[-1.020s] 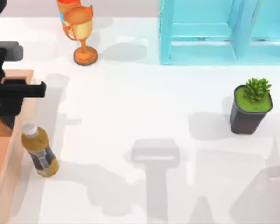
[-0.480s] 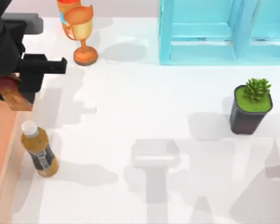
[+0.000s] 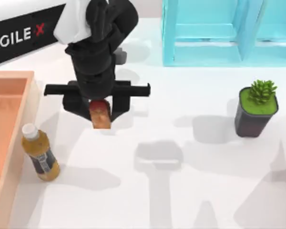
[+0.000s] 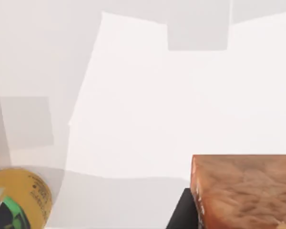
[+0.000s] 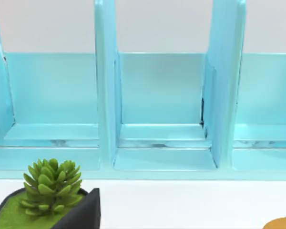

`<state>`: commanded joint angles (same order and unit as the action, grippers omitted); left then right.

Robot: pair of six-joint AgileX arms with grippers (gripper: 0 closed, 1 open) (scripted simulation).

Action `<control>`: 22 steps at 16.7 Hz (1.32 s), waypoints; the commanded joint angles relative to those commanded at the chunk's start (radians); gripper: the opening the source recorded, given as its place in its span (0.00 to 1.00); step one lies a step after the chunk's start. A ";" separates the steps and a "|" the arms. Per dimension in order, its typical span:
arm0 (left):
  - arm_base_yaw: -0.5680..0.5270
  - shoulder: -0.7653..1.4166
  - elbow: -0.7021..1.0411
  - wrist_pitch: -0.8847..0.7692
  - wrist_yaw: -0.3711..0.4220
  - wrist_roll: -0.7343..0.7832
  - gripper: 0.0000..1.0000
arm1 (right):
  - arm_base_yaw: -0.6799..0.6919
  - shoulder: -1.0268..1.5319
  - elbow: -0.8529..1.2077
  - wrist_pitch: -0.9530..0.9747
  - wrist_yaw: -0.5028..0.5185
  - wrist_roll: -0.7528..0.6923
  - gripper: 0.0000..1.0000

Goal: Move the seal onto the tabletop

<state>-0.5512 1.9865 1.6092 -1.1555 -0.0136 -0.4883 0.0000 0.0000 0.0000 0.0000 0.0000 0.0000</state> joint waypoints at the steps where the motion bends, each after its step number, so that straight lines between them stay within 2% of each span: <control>1: -0.017 0.036 -0.009 0.029 0.005 -0.029 0.00 | 0.000 0.000 0.000 0.000 0.000 0.000 1.00; 4: -0.040 0.084 -0.023 0.072 0.016 -0.073 0.00 | 0.000 0.000 0.000 0.000 0.000 0.000 1.00; 8: -0.035 0.083 -0.026 0.073 0.015 -0.070 0.00 | 0.000 0.000 0.000 0.000 0.000 0.000 1.00; 15: -0.037 0.128 -0.113 0.214 0.016 -0.070 0.00 | 0.000 0.000 0.000 0.000 0.000 0.000 1.00; 20: -0.038 0.138 -0.126 0.229 0.016 -0.070 0.00 | 0.000 0.000 0.000 0.000 0.000 0.000 1.00; 22: -0.038 0.138 -0.126 0.229 0.016 -0.070 0.15 | 0.000 0.000 0.000 0.000 0.000 0.000 1.00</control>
<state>-0.5895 2.1250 1.4832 -0.9265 0.0024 -0.5588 0.0000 0.0000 0.0000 0.0000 0.0000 0.0000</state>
